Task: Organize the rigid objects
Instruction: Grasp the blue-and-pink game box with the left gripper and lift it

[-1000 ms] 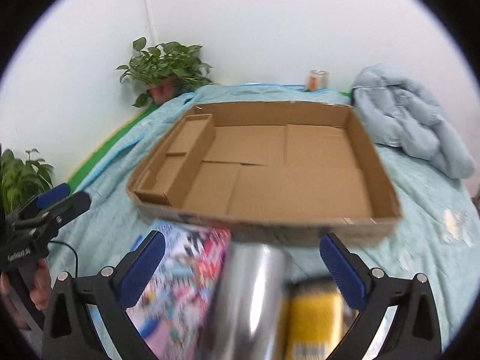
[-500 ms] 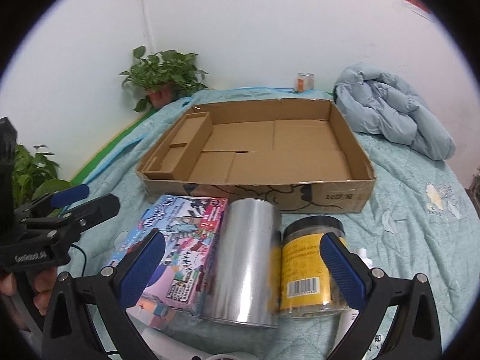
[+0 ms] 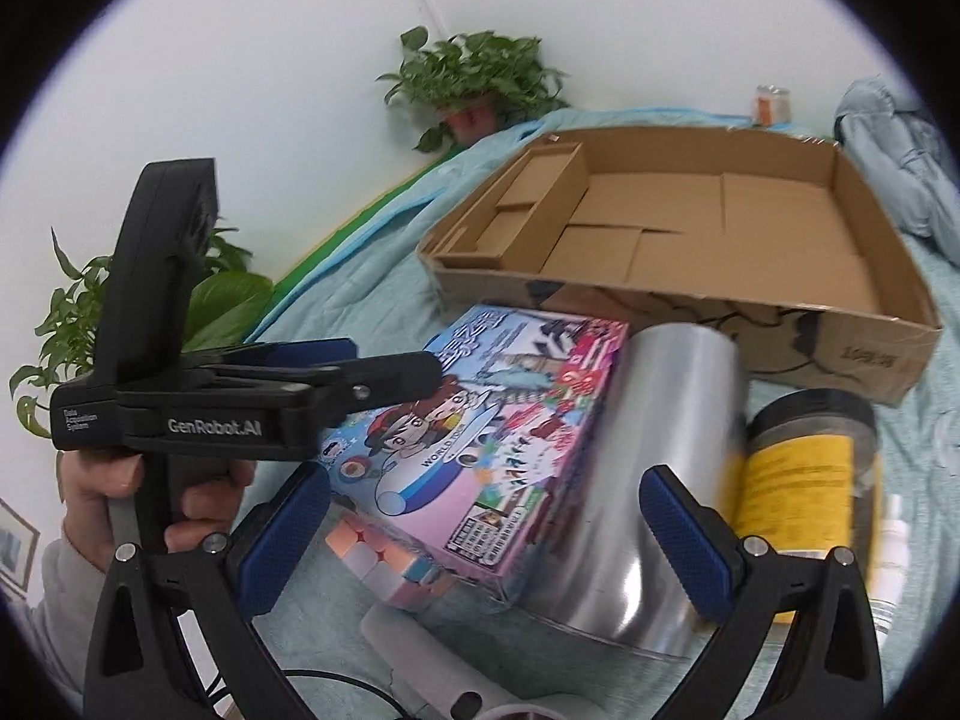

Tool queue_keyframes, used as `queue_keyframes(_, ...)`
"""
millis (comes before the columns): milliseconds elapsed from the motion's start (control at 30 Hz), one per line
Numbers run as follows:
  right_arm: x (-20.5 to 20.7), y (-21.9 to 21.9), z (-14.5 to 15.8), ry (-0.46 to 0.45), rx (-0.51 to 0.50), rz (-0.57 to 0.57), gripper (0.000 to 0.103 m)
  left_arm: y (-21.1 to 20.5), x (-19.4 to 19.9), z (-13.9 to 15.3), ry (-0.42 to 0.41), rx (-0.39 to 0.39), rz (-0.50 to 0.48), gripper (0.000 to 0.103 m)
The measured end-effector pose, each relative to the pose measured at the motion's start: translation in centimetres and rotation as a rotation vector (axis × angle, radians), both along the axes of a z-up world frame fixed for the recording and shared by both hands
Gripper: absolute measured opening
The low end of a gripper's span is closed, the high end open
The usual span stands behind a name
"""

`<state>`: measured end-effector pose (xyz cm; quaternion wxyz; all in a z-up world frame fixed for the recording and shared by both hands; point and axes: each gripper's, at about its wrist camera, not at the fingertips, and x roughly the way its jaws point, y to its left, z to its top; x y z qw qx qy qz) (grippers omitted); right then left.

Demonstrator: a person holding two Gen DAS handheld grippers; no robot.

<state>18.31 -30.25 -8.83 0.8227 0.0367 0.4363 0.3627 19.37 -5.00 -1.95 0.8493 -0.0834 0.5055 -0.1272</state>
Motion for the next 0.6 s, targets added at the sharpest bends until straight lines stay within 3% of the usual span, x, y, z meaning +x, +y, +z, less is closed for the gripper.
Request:
queue_keyframes(100,0.5,1.2,-0.4,0.019,-0.008,0.025,0.103,-0.2,0.8,-1.1,0.04,-0.016,-0.006,0.1)
queue_keyframes(233,0.7,3.2,-1.2,0.055,-0.043,0.078,0.103,-1.0,1.5,-2.7,0.109,-0.012,-0.035,0.089)
queue_keyframes(367,0.5,4.9,-1.8,0.051,-0.139,0.086,0.103,-0.8,1.6,-2.7,0.102,-0.016,-0.031,0.088)
queue_keyframes(600,1.9,5.5,-2.3,0.095,-0.168,0.043,0.103,-0.4,1.4,-2.9,0.093,-0.046,-0.02,0.086)
